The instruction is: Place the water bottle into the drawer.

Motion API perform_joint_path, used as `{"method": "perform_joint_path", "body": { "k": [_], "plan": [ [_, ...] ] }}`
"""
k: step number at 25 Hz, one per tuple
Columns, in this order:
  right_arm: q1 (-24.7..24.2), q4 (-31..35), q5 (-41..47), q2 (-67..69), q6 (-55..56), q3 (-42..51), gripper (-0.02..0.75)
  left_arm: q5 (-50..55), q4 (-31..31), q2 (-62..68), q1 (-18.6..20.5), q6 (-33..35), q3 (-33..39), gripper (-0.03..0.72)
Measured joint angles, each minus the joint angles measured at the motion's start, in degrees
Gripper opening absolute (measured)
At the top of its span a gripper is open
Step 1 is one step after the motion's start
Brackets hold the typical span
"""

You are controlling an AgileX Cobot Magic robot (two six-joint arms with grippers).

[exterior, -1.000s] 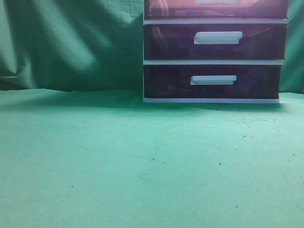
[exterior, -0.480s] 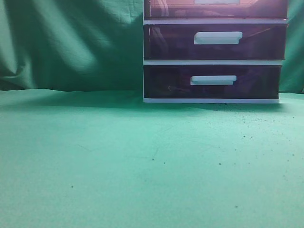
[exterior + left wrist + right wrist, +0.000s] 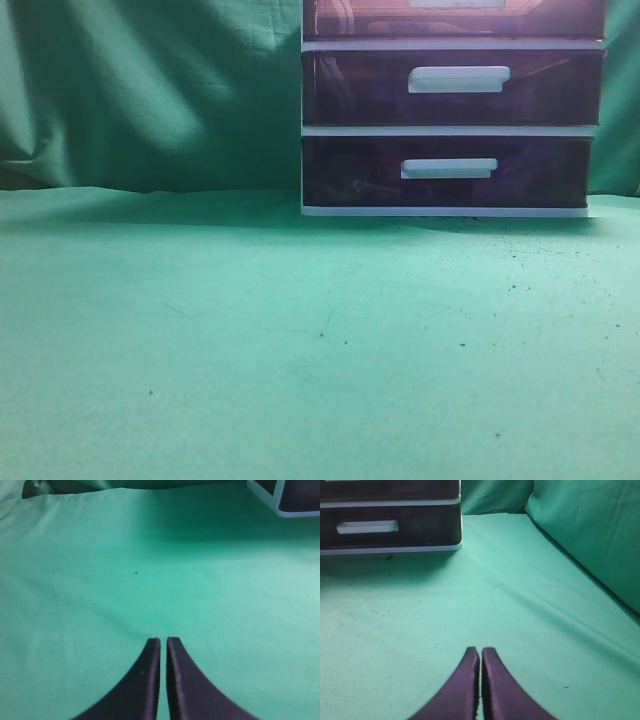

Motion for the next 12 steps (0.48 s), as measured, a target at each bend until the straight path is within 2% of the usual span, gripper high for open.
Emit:
{"method": "perform_joint_path", "body": {
  "k": [12],
  "plan": [
    [0.0, 0.0, 0.0, 0.0, 0.0, 0.0, 0.0, 0.1, -0.2, 0.0, 0.0, 0.0, 0.0, 0.0]
  ]
}}
